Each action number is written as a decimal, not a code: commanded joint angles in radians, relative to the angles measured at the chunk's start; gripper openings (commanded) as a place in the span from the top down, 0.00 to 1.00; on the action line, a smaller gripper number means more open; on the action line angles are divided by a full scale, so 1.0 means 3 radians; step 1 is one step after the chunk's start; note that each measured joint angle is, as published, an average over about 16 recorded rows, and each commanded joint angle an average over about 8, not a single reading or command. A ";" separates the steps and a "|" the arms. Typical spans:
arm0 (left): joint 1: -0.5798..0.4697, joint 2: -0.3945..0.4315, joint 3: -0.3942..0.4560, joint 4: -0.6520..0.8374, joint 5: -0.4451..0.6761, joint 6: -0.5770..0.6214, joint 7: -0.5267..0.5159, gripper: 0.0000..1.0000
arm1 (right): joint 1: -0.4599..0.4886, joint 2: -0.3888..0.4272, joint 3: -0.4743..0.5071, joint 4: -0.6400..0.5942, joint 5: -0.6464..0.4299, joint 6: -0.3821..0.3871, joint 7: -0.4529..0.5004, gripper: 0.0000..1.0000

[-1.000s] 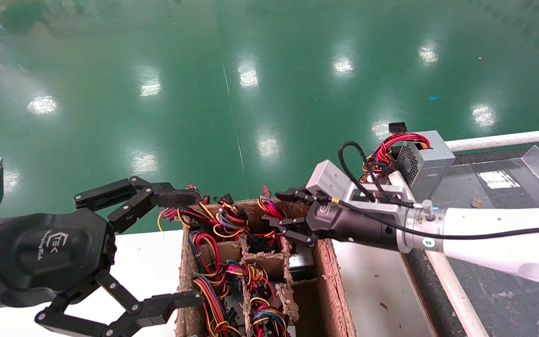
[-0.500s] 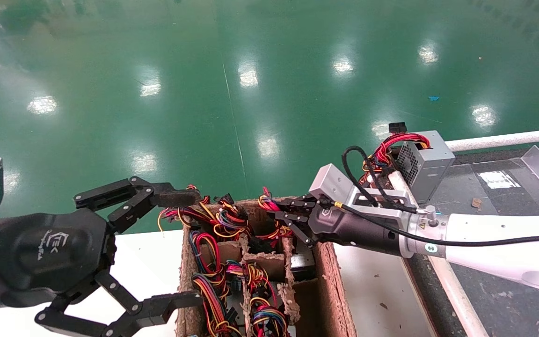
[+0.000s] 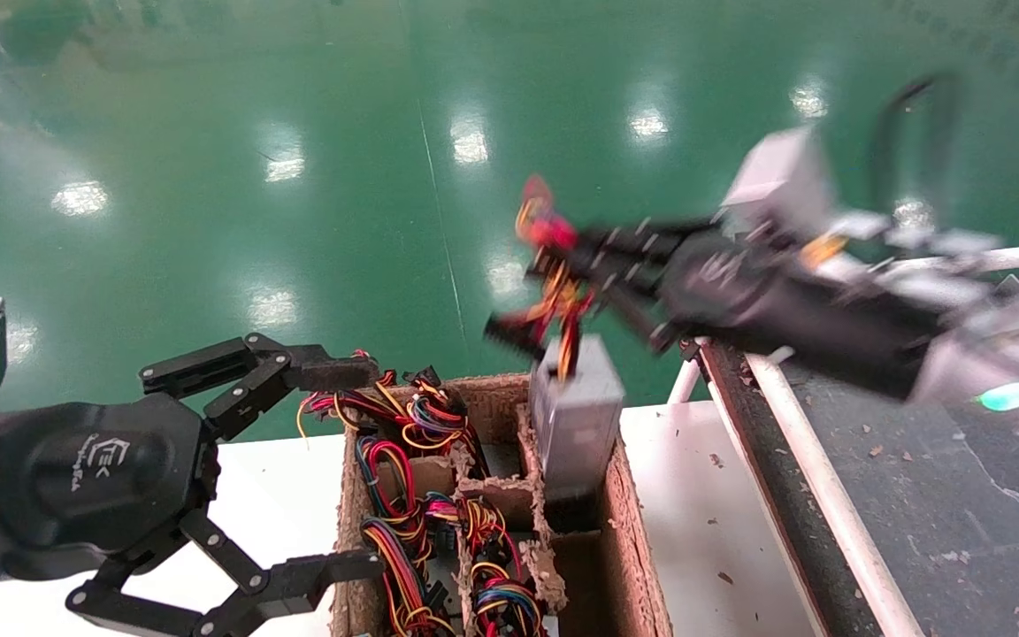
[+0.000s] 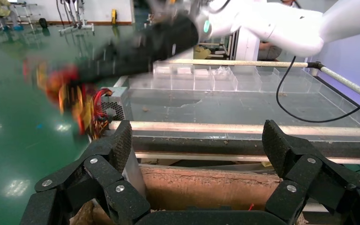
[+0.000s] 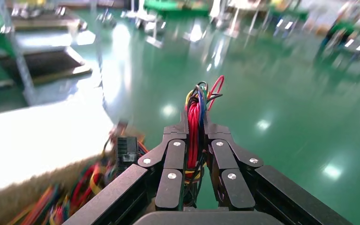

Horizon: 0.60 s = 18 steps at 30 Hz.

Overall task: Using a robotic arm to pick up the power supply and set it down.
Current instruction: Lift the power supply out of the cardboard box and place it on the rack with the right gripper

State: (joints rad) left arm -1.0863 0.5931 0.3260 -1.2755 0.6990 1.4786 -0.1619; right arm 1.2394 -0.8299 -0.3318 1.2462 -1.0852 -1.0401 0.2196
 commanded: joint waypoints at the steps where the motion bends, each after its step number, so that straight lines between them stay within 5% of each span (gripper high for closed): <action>1: 0.0000 0.0000 0.0000 0.0000 0.0000 0.0000 0.0000 0.00 | 0.0001 0.0116 0.0126 0.0126 0.0149 0.0003 0.0050 1.00; 8: 0.0000 0.0000 0.0001 0.0000 -0.0001 0.0000 0.0000 0.00 | 0.0270 0.0441 0.0505 0.0043 0.0402 -0.0007 -0.0061 1.00; 18: 0.0000 -0.0001 0.0002 0.0000 -0.0001 -0.0001 0.0001 0.00 | 0.0783 0.0721 0.0597 -0.0502 0.0064 0.0060 -0.0455 1.00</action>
State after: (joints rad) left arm -1.0865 0.5929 0.3265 -1.2755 0.6986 1.4784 -0.1616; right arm 1.4588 -0.6101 -0.1538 1.0991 -1.0619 -1.0258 0.0882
